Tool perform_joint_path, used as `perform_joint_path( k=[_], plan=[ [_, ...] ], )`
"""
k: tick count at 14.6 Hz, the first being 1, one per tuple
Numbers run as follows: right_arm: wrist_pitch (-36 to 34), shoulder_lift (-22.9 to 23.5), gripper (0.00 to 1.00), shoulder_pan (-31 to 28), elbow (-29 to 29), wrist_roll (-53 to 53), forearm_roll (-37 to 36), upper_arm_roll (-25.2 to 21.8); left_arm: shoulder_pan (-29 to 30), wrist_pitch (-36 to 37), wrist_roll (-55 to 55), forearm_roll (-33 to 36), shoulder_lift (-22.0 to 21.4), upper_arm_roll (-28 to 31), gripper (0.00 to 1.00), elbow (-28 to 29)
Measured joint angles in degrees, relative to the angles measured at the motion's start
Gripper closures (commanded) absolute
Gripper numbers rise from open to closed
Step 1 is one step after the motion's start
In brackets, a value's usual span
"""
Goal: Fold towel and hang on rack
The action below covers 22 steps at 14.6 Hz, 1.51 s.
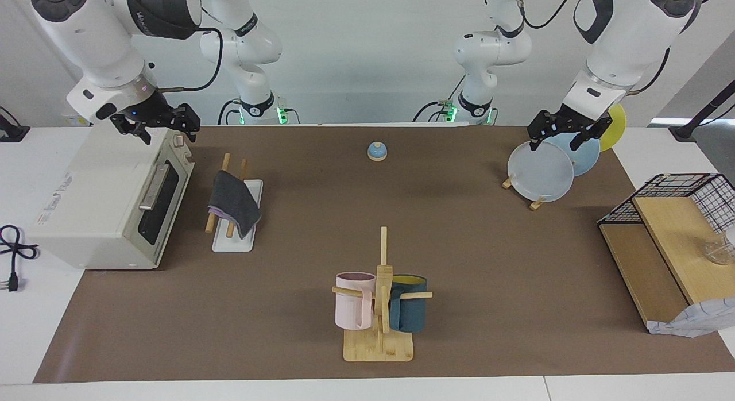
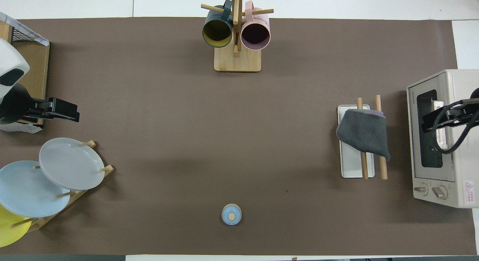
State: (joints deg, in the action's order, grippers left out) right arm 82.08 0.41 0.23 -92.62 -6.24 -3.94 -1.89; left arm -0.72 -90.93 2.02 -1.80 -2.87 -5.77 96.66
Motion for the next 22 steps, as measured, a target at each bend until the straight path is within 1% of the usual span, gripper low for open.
perform_joint_path(
  k=[3, 5, 13, 22],
  plan=[
    [-0.25, 1.79, 0.00, 0.43, 2.67, 0.24, -0.08, 0.21, 0.00, 0.00, 0.00, 0.00, 0.00, 0.00, 0.00, 0.00],
    [-0.78, 1.79, 0.00, 0.32, 3.59, 0.24, -0.08, 0.08, 0.00, 0.00, 0.00, 0.00, 0.00, 0.00, 0.00, 0.00],
    [-0.99, 1.54, 0.00, 0.21, 4.24, 0.24, -0.08, 0.50, 0.01, -0.02, 0.00, 0.00, 0.00, 0.00, 0.00, 0.00],
    [1.15, 1.54, 0.00, 0.24, 4.38, 1.08, 0.17, 0.58, 0.01, -0.03, 0.00, 0.00, 0.00, 0.00, 0.00, 0.00]
  ],
)
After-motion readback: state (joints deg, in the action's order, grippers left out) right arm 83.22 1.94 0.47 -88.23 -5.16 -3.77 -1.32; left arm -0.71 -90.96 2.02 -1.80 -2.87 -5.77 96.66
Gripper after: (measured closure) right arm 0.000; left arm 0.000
